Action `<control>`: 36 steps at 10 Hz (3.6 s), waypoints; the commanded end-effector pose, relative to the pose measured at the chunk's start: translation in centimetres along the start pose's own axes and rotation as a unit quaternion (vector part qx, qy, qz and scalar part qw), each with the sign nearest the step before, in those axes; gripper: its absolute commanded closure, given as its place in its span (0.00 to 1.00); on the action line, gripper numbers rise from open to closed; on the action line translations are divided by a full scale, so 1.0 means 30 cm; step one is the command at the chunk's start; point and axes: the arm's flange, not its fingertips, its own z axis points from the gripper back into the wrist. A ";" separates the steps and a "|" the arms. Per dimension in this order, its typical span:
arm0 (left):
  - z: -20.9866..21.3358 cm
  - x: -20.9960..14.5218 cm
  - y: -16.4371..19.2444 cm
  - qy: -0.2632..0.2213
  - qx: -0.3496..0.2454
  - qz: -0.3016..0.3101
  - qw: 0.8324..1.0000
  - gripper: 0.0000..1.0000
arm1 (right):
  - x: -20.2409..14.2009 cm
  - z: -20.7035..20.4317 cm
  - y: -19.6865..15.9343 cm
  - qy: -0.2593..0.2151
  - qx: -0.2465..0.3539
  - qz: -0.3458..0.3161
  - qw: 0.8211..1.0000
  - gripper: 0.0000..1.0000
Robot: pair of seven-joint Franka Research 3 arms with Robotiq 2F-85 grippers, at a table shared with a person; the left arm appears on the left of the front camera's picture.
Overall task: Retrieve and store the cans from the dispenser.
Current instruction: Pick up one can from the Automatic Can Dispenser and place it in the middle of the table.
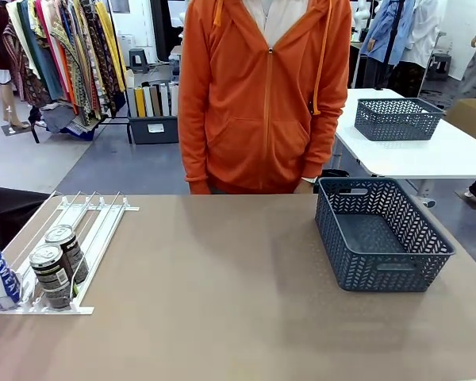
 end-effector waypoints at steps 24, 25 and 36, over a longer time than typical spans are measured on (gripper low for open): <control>-0.900 0.245 -1.494 0.107 0.010 -0.362 0.926 1.00 | 0.010 -0.004 0.015 -0.010 0.010 -0.002 1.000 0.00; -0.901 0.243 -1.494 0.107 0.013 -0.359 0.927 1.00 | 0.010 -0.004 0.015 -0.010 0.010 -0.002 1.000 0.00; -0.380 0.232 -1.085 0.069 -0.085 -0.336 0.935 0.00 | 0.010 -0.004 0.015 -0.010 0.010 -0.002 1.000 0.00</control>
